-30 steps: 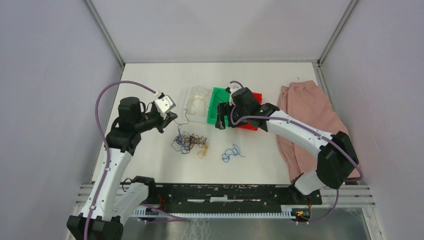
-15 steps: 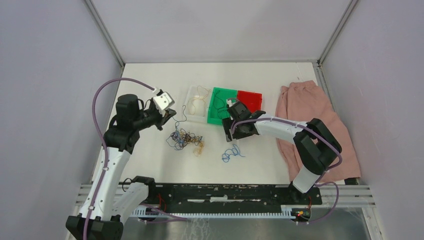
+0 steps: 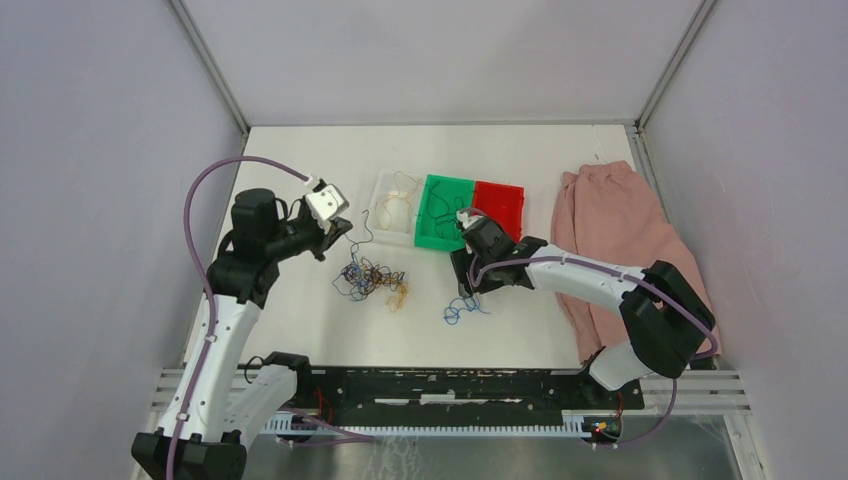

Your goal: Untangle the cables

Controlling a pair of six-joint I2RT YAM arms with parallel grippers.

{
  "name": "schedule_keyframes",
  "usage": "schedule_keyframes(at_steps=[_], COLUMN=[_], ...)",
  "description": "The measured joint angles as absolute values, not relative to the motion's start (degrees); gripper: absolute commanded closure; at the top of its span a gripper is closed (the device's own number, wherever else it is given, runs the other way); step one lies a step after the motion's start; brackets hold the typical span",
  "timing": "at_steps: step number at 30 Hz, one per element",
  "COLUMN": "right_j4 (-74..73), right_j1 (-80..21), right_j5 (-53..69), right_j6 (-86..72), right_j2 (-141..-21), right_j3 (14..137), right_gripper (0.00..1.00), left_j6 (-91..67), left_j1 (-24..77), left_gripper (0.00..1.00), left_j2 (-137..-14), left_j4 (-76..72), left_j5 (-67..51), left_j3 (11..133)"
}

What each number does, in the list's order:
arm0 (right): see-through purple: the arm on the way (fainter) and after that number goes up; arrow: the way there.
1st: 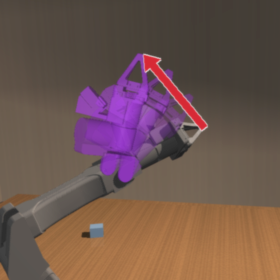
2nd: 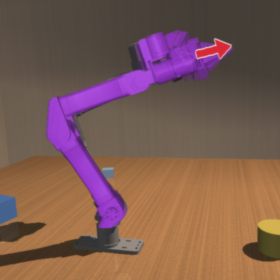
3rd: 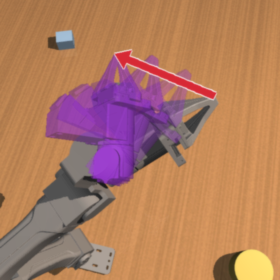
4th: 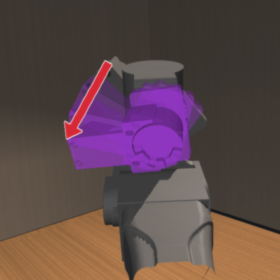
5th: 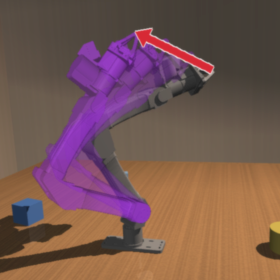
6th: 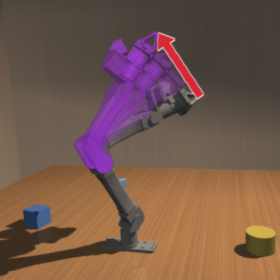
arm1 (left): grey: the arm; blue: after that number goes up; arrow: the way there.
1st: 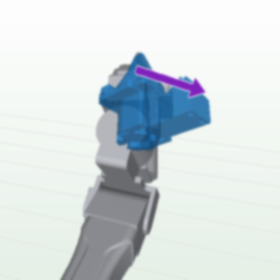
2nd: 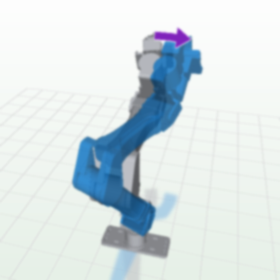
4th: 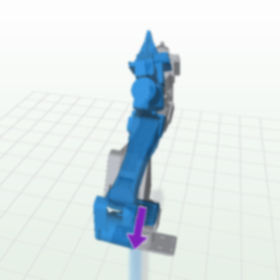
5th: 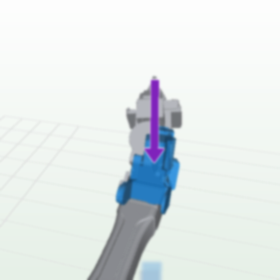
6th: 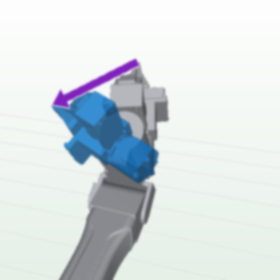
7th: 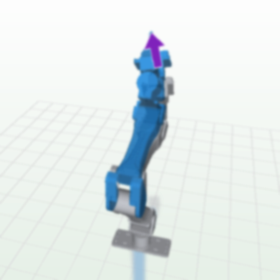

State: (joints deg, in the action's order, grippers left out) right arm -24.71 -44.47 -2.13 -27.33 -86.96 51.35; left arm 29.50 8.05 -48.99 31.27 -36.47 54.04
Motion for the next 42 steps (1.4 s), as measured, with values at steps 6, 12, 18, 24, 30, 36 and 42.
schedule_keyframes(at_steps=[6, 12, 18, 24, 30, 36, 42], right_j4=[-24.03, -23.09, -28.6, -35.29, -34.76, -34.44, -35.07], right_j1=[-46.81, -46.76, -46.76, -46.22, -43.48, -42.24, -41.54], right_j5=[-2.0, -1.87, -0.56, -0.16, -2.22, -7.84, -12.78], right_j6=[-27.9, -27.99, -27.7, -26.0, -23.79, -20.21, -17.56], right_j2=[-87.72, -89.8, -82.39, -78.04, -83.7, -97.71, -106.13], right_j3=[50.35, 49.74, 51.42, 66.22, 78.74, 88.82, 92.05], right_gripper=[0.62, 0.99, 1.0, 1.0, 1.0, 1.0, 1.0], left_j6=[30.04, 31.68, 33.08, 33.3, 33.67, 34.15, 34.48], left_j1=[8.05, 8.05, 8.05, 8.05, 8.05, 8.05, 8.05], left_gripper=[0.97, 0.97, 0.97, 0.97, 0.97, 0.97, 0.97], left_j2=[-48.31, -47.37, -46.81, -46.98, -47.2, -46.85, -46.59], left_j4=[32.32, 34.46, 35.9, 36.18, 37.8, 39.38, 40.66], left_j5=[-36.47, -36.49, -36.51, -36.58, -36.58, -36.64, -37.1], left_j3=[54.06, 54.65, 54.72, 54.89, 56.42, 57.52, 57.63])
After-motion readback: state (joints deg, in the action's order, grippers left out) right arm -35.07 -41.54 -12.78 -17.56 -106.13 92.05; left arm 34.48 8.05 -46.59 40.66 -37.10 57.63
